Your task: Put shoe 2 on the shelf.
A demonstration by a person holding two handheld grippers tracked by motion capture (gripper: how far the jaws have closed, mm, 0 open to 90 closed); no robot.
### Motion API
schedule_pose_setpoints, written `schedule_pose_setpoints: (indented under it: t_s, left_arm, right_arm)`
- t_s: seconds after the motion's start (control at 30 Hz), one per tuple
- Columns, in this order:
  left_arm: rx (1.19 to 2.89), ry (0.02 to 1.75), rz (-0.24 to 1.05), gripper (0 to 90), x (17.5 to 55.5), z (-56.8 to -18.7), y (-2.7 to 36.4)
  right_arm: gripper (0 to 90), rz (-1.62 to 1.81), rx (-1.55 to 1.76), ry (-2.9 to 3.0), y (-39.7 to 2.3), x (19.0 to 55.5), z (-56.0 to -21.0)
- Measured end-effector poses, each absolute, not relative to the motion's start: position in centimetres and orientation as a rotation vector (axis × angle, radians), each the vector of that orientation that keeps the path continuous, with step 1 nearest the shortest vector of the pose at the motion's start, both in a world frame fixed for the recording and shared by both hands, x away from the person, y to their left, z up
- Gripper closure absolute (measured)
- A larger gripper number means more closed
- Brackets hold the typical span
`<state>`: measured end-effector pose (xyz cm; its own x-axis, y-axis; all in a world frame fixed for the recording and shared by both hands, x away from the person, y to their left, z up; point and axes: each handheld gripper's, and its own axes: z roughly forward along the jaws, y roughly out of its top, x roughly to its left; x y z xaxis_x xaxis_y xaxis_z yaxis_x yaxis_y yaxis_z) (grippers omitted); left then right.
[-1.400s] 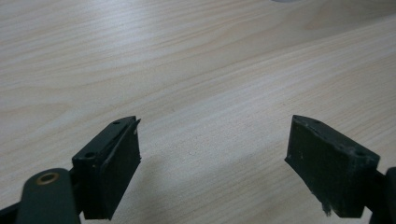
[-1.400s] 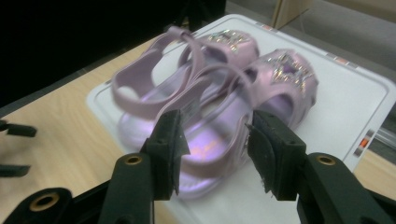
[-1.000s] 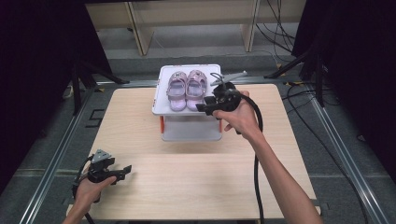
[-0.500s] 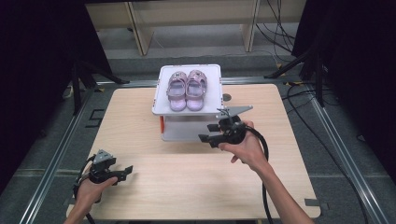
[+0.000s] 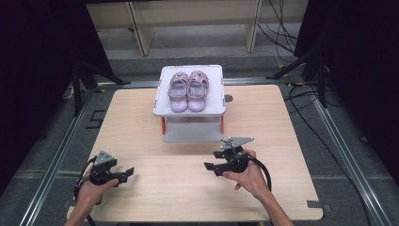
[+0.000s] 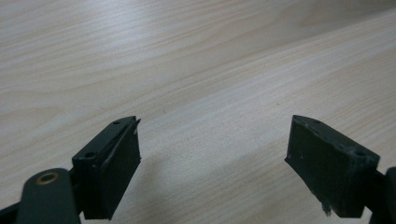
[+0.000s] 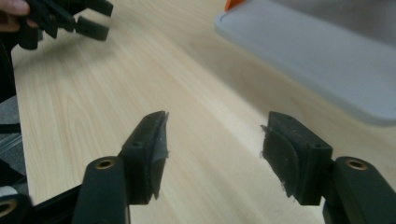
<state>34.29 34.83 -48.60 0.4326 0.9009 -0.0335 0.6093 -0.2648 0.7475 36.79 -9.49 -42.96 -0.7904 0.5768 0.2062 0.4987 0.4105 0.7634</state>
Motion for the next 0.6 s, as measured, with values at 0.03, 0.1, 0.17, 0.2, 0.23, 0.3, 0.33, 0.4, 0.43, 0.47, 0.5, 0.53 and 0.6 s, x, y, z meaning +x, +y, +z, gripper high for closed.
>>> schedule_pose_setpoints:
  t_s: [0.03, 0.1, 0.17, 0.2, 0.23, 0.3, 0.33, 0.4, 0.43, 0.47, 0.5, 0.53, 0.6]
  left_arm:
    - [1.996, 1.255, 0.537, 16.8, 34.4, -48.6, 34.9]
    - [1.987, 1.259, 0.536, 16.8, 34.3, -48.6, 34.9]
    - [1.976, 1.263, 0.525, 16.8, 34.2, -48.6, 34.8]
    - [1.971, 1.262, 0.525, 16.8, 34.2, -48.7, 34.8]
    - [1.973, 1.267, 0.525, 16.8, 34.1, -48.6, 34.8]
    - [2.001, 1.241, 0.544, 16.8, 34.3, -48.6, 35.0]
    - [2.001, 1.248, 0.542, 16.8, 34.2, -48.7, 35.0]
    - [1.997, 1.258, 0.539, 16.8, 34.2, -48.7, 35.0]
    - [1.997, 1.258, 0.538, 16.8, 34.2, -48.7, 35.0]
    - [1.995, 1.259, 0.538, 16.8, 34.2, -48.7, 35.0]
    - [1.996, 1.26, 0.538, 16.8, 34.2, -48.7, 35.0]
    - [1.995, 1.262, 0.537, 16.8, 34.2, -48.7, 35.0]
    - [1.976, 1.275, 0.526, 16.8, 34.2, -48.7, 34.9]
  right_arm:
    - [38.2, 1.333, 0.934, 2.555, -9.6, 36.6, -43.5]
    - [36.6, 1.334, 0.978, 2.567, -9.6, 36.0, -44.1]
    - [34.4, 1.361, 0.977, 2.558, -9.8, 35.4, -44.8]
    - [33.8, 1.359, 0.995, 2.565, -9.8, 35.1, -44.9]
    - [33.0, 1.345, 0.999, 2.558, -9.9, 35.0, -44.9]
    - [31.8, 1.344, 1.015, 2.557, -10.1, 34.6, -45.0]
    - [31.5, 1.344, 1.026, 2.559, -10.2, 34.5, -45.2]
    - [29.1, 1.329, 1.025, 2.545, -10.4, 34.2, -45.4]
    - [28.9, 1.334, 0.998, 2.542, -10.5, 34.3, -45.6]
    - [28.9, 1.316, 1.004, 2.539, -10.6, 34.2, -45.7]
    - [28.8, 1.316, 1.011, 2.538, -10.7, 34.1, -45.9]
    - [28.4, 1.31, 1.034, 2.544, -10.7, 34.0, -46.0]
    - [27.8, 1.311, 1.021, 2.539, -10.9, 34.1, -46.4]
